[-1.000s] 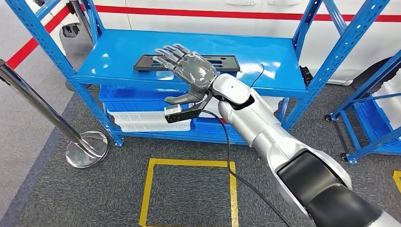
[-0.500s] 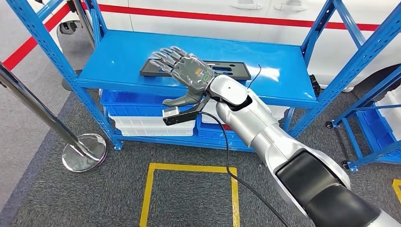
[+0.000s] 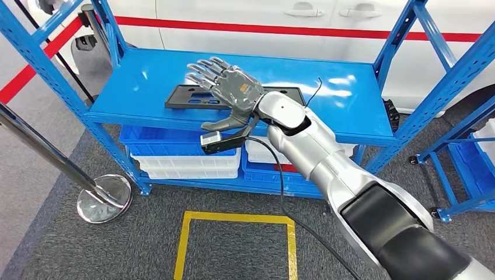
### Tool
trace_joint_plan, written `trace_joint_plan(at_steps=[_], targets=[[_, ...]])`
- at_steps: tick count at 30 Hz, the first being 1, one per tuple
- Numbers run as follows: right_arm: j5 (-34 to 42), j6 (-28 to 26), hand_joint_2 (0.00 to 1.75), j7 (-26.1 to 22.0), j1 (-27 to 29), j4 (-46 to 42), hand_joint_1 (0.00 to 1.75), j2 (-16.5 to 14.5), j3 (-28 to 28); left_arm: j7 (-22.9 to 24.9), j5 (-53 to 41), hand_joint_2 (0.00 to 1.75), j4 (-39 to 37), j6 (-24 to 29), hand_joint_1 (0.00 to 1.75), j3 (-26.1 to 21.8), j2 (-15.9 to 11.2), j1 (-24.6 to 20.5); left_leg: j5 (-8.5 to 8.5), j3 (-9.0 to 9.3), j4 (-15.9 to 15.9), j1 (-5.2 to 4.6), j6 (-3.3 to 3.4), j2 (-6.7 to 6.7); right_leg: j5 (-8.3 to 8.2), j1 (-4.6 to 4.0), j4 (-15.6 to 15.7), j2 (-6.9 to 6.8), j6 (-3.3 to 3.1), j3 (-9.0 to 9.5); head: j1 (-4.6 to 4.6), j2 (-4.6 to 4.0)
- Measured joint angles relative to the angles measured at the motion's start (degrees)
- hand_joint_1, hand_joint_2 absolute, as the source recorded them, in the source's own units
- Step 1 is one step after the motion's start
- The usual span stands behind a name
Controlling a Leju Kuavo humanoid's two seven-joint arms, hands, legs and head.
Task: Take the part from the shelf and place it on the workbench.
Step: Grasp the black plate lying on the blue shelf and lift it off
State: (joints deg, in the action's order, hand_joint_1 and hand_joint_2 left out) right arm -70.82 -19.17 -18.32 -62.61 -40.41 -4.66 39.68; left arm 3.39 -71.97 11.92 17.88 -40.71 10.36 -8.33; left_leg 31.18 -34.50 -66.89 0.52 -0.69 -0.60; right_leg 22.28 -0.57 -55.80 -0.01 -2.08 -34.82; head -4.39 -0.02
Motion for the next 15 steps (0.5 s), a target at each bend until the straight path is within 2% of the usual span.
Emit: trace_joint_plan(at_steps=[2,3,4,6,7,8,12,13,15], targets=[[0.0,0.01,0.0,-0.01,0.12,0.1,0.0,-0.07,0.14,0.02,0.02,0.0,-0.01,0.01,0.0,-0.1,-0.02,0.07,1.9,-4.55,-6.01,0.15,-0.47,0.04,0.79,0.0,-0.11,0.03,-0.04,0.71,0.0,0.0],[0.0,0.0,0.0,-0.02,0.21,0.16,0.0,-0.08,0.21,0.06,0.03,0.0,-0.01,0.01,0.0,-0.14,-0.05,0.17,1.41,-5.8,-6.54,0.22,-0.56,0.07,1.26,0.04,-0.24,0.06,0.02,1.13,-0.01,0.0],[0.0,0.0,0.0,-0.02,0.26,0.21,0.0,-0.09,0.28,0.11,0.03,0.0,-0.01,0.02,0.0,-0.16,-0.09,0.25,-0.51,-6.04,-4.93,0.29,-0.62,0.11,1.81,0.11,-0.46,0.1,0.13,1.65,-0.01,0.0],[0.01,0.01,0.0,-0.01,0.24,0.27,0.0,-0.14,0.37,0.18,0.03,0.0,-0.04,0.03,0.0,-0.22,-0.16,0.42,-6.35,-4.54,1.95,0.45,-0.75,0.23,3.08,0.26,-1.07,0.12,0.52,2.67,0.0,0.0],[0.01,0.04,0.0,-0.02,0.17,0.32,0.0,-0.2,0.4,0.19,0.05,0.0,-0.09,0.05,0.0,-0.27,-0.17,0.45,-8.02,-3.75,5.35,0.39,-0.68,0.32,3.62,0.25,-1.43,0.14,0.79,2.88,0.0,0.0],[0.01,0.06,0.0,-0.02,0.11,0.4,0.0,-0.26,0.44,0.2,0.09,0.0,-0.13,0.08,0.0,-0.32,-0.17,0.45,-9.0,-3.28,7.29,0.32,-0.33,0.38,4.04,0.2,-1.7,0.16,1.1,2.85,0.0,0.0],[0.02,0.18,0.0,-0.07,-0.04,0.65,0.0,-0.38,0.53,0.4,-0.01,0.0,-0.18,0.13,0.0,-0.51,-0.22,0.84,-8.79,-2.83,8.35,0.11,1.53,0.31,5.52,0.23,-2.6,0.14,2.4,2.46,0.0,0.0],[0.02,0.29,0.0,-0.06,-0.15,0.68,0.0,-0.39,0.54,0.46,-0.13,0.0,-0.18,0.11,0.0,-0.54,-0.22,0.91,-8.69,-2.57,8.49,0.14,1.87,0.28,6.28,0.31,-4.01,0.12,2.68,1.88,0.0,0.0],[0.01,0.66,0.0,-0.06,-0.26,0.84,0.0,-0.39,0.56,0.5,-0.42,0.0,-0.18,0.05,0.0,-0.56,-0.22,0.94,-8.23,-1.96,8.64,0.17,2.4,0.28,8.83,0.55,-10.42,0.11,3.14,-1.45,0.0,0.0]])
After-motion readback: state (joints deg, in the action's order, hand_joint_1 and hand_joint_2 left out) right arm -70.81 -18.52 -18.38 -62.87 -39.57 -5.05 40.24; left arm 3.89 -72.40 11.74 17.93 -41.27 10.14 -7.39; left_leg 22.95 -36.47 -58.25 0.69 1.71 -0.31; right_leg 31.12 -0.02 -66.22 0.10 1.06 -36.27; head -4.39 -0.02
